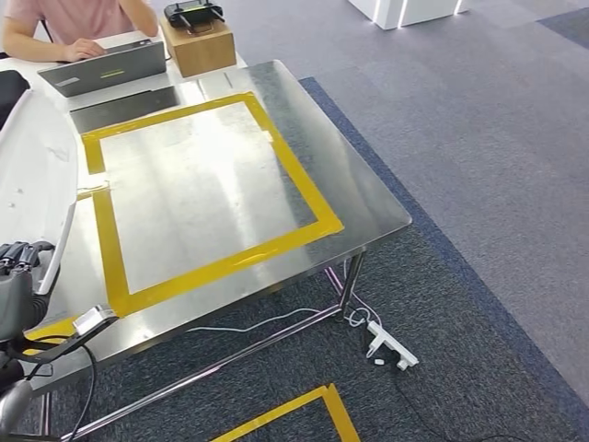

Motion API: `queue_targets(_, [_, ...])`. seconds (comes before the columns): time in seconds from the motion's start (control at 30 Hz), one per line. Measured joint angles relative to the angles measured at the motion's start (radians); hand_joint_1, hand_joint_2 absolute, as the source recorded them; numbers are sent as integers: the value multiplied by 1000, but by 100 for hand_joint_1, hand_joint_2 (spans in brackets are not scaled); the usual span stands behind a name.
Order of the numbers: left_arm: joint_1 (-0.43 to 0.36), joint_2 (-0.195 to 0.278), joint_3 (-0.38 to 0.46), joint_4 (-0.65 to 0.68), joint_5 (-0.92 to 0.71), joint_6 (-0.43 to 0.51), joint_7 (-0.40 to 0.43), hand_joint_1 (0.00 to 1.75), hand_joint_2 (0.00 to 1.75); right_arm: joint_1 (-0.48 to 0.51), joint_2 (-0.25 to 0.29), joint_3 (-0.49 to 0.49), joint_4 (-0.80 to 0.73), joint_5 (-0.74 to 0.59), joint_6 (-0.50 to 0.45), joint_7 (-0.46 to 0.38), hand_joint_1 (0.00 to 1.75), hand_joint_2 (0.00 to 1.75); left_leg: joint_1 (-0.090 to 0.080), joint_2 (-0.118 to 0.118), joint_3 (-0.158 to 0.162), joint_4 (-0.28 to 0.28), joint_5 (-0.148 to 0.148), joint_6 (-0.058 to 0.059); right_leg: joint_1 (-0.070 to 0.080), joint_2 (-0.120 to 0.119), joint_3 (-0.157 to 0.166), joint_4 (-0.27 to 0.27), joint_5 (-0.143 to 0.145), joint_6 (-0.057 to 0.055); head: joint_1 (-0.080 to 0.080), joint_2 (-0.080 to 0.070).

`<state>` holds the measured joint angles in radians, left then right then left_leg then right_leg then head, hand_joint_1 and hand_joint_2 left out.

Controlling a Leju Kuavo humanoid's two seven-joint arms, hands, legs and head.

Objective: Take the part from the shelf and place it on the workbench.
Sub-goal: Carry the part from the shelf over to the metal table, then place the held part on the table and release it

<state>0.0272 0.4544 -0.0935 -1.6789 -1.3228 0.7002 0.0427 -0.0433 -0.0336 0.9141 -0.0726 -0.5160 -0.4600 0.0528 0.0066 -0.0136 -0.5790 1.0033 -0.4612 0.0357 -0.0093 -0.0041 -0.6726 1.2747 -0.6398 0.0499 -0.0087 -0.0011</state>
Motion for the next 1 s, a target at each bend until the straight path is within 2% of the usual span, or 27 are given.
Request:
queue_targets(0.03, [1, 0, -2, 0, 0, 0, 0, 175, 175, 2, 0, 1, 0, 0, 0, 1, 0, 0, 0, -11, 0, 0, 0, 0, 0, 1, -11, 10, 10, -1, 1, 0])
queue_targets(0.07, [2, -1, -4, 0, -1, 0, 1, 175, 175, 3, 0, 2, 0, 0, 1, 1, 0, 0, 0, -21, 2, 1, -1, -1, 0, 3, -3, -20, 40, -2, 2, 0])
queue_targets(0.13, [2, -1, -5, 0, -1, -1, 2, 175, 175, 4, 0, 2, 0, -1, 1, 1, 0, 0, -1, -41, 4, 2, -3, -4, -2, 24, 54, -158, 116, -8, 2, 0])
queue_targets(0.17, [1, -1, -5, 0, -2, -3, 4, 175, 175, 4, 0, 2, 0, -1, 2, 1, 0, 0, -2, -50, 3, 5, -4, -7, -3, 37, 84, -220, 138, -11, 2, 0])
queue_targets(0.2, [2, -1, -6, 0, -4, -6, 6, 175, 175, 4, 0, 2, 0, -2, 3, 1, 0, 0, -2, -57, 1, 7, -5, -12, -3, 47, 103, -258, 147, -13, 2, 0])
queue_targets(0.23, [2, -1, -6, 0, -6, -9, 8, 175, 175, 3, 0, 2, 0, -3, 3, 1, 0, 0, -2, -64, -2, 8, -4, -18, -3, 52, 112, -271, 144, -16, 2, 0])
queue_targets(0.3, [6, 0, -8, -1, -8, -13, 13, 175, 175, 1, 0, 3, 0, -6, 4, 1, 0, 0, 2, -75, -5, 8, -3, -31, -2, 41, 118, -275, 146, -25, 2, 0])
queue_targets(0.37, [7, 0, -8, -3, -8, -13, 18, 175, 175, 0, 0, 5, 1, -8, 4, 1, 0, 0, 2, -52, -18, 39, -26, -43, -5, 26, 122, -281, 149, -37, -1, 0])
queue_targets(0.43, [5, 0, -9, -4, -9, -14, 21, 175, 175, 2, 0, 7, 1, -9, 4, 1, 0, 0, 3, -12, -66, 148, -85, -53, -5, 9, 126, -284, 148, -46, -5, 0])
queue_targets(0.47, [5, 0, -11, -4, -9, -14, 22, 175, 175, 3, 0, 9, 1, -10, 4, 1, 0, 0, 4, -3, -99, 218, -115, -56, -4, 1, 126, -284, 146, -49, -6, 0])
queue_targets(0.5, [7, 0, -13, -3, -9, -14, 22, 175, 175, 3, 0, 10, 2, -11, 3, 1, 0, 0, 6, 0, -125, 272, -133, -59, -3, -7, 127, -284, 145, -50, -6, 0])
queue_targets(0.53, [8, 0, -15, -3, -9, -15, 23, 175, 175, 4, 0, 11, 2, -11, 3, 1, 0, 0, 8, 1, -137, 295, -132, -60, -3, -15, 129, -283, 143, -50, -6, 0])
queue_targets(0.57, [9, 0, -17, -3, -9, -15, 23, 175, 175, 4, 0, 12, 2, -11, 3, 1, 0, 0, 9, 3, -129, 278, -111, -60, -3, -23, 131, -283, 141, -49, -6, 0])
queue_targets(0.63, [8, 0, -19, -4, -9, -16, 23, 175, 175, 5, 0, 15, 2, -12, 3, 1, 0, 0, 8, 18, -66, 150, -40, -56, -2, -37, 140, -283, 134, -44, -6, 0])
queue_targets(0.67, [7, 0, -20, -4, -9, -17, 23, 175, 175, 4, 0, 16, 2, -12, 3, 1, 0, 0, 4, 33, -33, 84, -17, -51, 0, -42, 143, -282, 131, -40, -6, 0])
queue_targets(0.7, [5, 0, -21, -4, -10, -17, 23, 175, 175, 3, 0, 18, 2, -12, 3, 1, 0, 0, 1, 45, -11, 38, -5, -46, 2, -48, 145, -281, 128, -35, -6, 0])
queue_targets(0.73, [4, 0, -22, -4, -10, -18, 23, 175, 175, 3, 0, 19, 2, -12, 3, 1, 0, 0, -3, 52, -2, 17, -6, -40, 5, -53, 146, -281, 126, -31, -5, 0])
queue_targets(0.8, [4, 0, -23, -5, -11, -19, 23, 175, 175, 0, 0, 20, 2, -12, 3, 1, 0, 0, -5, 43, -2, 12, -10, -29, 6, -65, 148, -282, 122, -21, -4, 0])
queue_targets(0.87, [3, 0, -23, -7, -12, -19, 23, 175, 175, -3, 0, 21, 3, -13, 3, 1, 0, 0, -1, 31, 0, 6, -7, -15, 4, -50, 139, -262, 103, -11, -2, 0])
queue_targets(0.93, [0, 0, -24, -9, -13, -21, 23, 175, 175, -3, 0, 21, 3, -14, 3, 0, 0, 0, 2, 22, 1, 2, -5, -5, 2, -16, 90, -164, 50, -5, 2, 0])
queue_targets(1.0, [0, 0, -26, -9, -15, -24, 23, 175, 175, -2, 0, 21, 3, -16, 3, 0, 0, 0, 1, 10, 1, 2, -6, -1, 0, -1, 18, -26, -2, -2, 4, 0])
